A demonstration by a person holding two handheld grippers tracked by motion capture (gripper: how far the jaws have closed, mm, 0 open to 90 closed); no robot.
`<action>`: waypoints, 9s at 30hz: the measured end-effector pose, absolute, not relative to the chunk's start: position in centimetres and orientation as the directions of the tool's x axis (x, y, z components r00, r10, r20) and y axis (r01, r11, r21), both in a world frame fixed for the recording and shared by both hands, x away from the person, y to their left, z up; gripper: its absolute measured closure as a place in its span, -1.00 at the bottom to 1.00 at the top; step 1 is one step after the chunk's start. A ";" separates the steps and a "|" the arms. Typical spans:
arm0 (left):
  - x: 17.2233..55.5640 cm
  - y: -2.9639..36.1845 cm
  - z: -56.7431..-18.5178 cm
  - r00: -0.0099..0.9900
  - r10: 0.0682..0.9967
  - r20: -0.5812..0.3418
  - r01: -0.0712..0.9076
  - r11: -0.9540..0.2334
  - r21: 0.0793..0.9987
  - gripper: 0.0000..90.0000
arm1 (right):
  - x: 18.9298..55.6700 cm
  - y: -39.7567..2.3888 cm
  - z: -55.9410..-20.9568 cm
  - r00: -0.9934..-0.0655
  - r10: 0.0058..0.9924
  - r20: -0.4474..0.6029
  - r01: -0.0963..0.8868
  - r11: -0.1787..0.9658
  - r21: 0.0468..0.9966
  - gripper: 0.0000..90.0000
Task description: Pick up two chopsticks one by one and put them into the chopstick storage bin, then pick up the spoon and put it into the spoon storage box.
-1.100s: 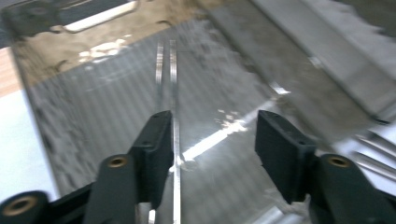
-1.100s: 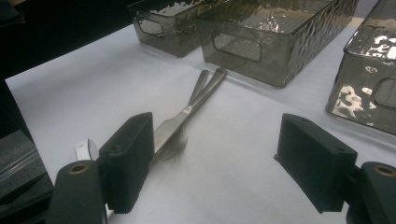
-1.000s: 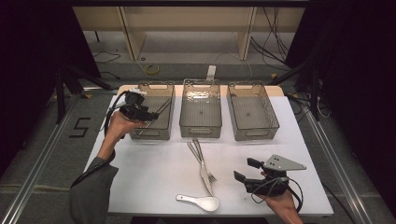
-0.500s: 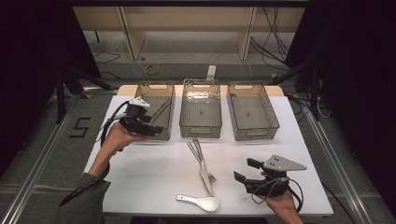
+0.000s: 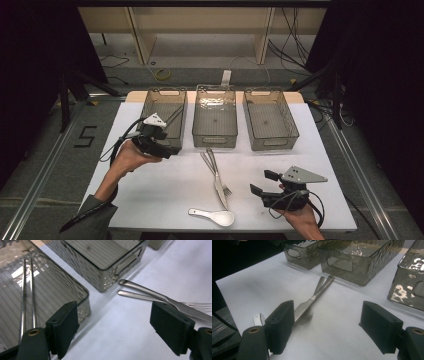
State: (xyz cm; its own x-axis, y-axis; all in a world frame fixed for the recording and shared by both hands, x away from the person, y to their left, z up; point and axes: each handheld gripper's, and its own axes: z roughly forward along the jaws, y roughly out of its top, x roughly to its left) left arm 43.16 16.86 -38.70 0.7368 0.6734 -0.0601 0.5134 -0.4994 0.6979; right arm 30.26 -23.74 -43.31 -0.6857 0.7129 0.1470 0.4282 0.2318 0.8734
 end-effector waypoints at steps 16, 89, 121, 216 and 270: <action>40.6 15.4 -39.8 0.790 0.611 -0.053 0.476 -0.556 0.681 -0.59 | 30.3 -23.9 -43.3 -0.682 0.716 0.152 0.429 0.223 0.875 -0.38; 32.6 6.5 -46.1 0.979 0.204 0.015 0.182 -0.900 0.396 -0.32 | 30.3 -24.0 -43.2 -0.681 0.717 0.153 0.427 0.219 0.877 -0.39; 32.2 6.1 -46.4 0.999 0.029 -0.015 0.033 -0.924 0.382 0.67 | 30.3 -24.1 -43.1 -0.678 0.718 0.156 0.429 0.214 0.878 -0.38; 48.6 10.5 -37.7 0.694 0.718 -0.052 0.507 -0.435 0.744 0.69 | 30.3 -24.2 -43.2 -0.676 0.719 0.161 0.435 0.212 0.875 -0.38; 54.7 6.2 -39.5 0.613 0.781 -0.118 0.602 -0.364 0.711 0.80 | 30.2 -24.1 -43.3 -0.689 0.705 0.167 0.436 0.219 0.873 -0.38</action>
